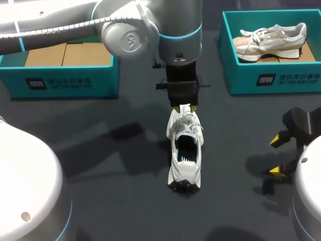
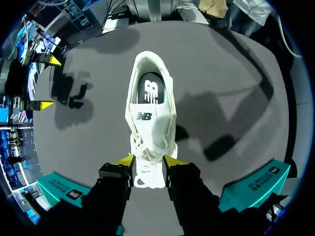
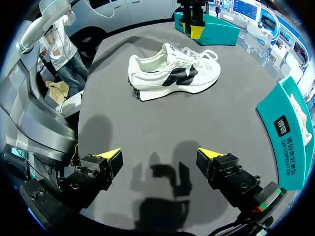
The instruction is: Take the shoe out of the shoebox, open the shoe tongue, remove and reinsert the insole, then place the shoe into the shoebox
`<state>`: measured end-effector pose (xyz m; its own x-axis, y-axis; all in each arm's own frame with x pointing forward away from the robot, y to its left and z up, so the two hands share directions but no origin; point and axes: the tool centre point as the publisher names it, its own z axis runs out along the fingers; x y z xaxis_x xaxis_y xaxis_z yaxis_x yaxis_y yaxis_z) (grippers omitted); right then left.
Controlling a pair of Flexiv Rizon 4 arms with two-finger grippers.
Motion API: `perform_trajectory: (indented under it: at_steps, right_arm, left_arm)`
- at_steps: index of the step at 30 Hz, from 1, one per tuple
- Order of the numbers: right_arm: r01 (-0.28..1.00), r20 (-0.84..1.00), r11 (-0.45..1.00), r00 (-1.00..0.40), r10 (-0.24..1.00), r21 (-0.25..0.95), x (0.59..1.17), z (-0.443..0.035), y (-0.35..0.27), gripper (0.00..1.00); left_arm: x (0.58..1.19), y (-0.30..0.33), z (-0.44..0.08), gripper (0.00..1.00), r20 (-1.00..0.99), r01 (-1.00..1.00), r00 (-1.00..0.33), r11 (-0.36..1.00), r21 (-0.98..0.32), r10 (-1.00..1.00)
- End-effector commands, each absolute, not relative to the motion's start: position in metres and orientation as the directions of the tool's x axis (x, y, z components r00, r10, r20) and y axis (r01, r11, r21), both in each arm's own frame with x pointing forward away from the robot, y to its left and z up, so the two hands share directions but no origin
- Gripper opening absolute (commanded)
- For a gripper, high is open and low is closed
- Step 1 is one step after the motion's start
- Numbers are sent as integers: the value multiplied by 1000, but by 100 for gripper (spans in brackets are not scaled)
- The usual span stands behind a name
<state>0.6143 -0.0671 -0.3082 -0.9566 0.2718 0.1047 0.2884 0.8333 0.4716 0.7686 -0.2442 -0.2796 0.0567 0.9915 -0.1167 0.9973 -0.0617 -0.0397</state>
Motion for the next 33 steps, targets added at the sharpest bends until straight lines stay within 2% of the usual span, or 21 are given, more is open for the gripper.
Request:
perform_trajectory:
  at_steps: [1, 11, 19, 28, 33]
  right_arm:
    - [289, 101, 834, -956, 274, 470, 612, -308, -67, 100]
    - [289, 101, 834, -956, 274, 470, 612, -308, -67, 100]
    - [289, 101, 834, -956, 274, 470, 612, -308, -67, 100]
    - [289, 101, 834, -956, 274, 470, 612, -308, -67, 100]
    - [289, 101, 834, -956, 274, 470, 612, -308, -67, 100]
  left_arm:
    - [756, -240, -283, 29, -126, 997, 65, -70, -39, 990]
    - [729, -240, -306, 25, -123, 991, 93, -104, -88, 988]
    - [715, -243, -334, 29, -111, 988, 97, -110, -112, 989]
    - [712, -242, -308, 27, -152, 989, 116, -128, -71, 982]
    - [708, -247, -325, 28, -127, 990, 113, -122, -67, 985]
